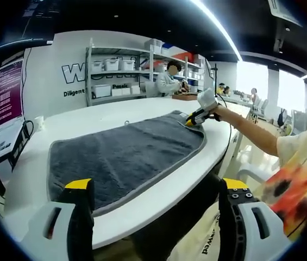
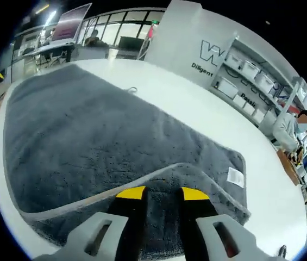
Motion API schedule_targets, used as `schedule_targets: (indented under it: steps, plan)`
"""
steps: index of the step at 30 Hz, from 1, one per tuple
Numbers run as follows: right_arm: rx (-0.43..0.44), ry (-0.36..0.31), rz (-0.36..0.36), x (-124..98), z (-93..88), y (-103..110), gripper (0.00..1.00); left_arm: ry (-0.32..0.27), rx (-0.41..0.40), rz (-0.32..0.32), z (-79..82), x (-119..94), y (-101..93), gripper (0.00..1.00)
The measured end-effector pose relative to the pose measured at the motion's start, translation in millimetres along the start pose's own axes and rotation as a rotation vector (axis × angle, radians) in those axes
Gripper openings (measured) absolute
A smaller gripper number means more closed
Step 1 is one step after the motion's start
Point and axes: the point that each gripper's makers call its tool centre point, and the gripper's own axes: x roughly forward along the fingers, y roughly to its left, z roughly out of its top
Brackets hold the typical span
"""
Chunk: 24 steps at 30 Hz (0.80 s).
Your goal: Open the folded towel by lifting each exposed corner and separating the folded layers until the towel lies flat within the target outline without major curled edges
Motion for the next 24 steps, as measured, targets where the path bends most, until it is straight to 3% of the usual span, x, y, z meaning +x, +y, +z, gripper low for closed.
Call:
schedule_targets:
  steps: [1,11,24]
  plan:
    - [0.013,-0.011,0.023,1,-0.3,4,0.0,-0.002,-0.001,0.001,0.1,-1,0.1,0.93]
    - [0.004,-0.066,-0.013,-8,-2.6,5,0.0,-0.003,-0.005,0.007,-0.1,-1,1.8,0.93]
    - [0.053,-0.199,-0.081,-60,-6.3,-4,0.0,0.007,-0.005,0.008,-1.4,0,0.8,0.93]
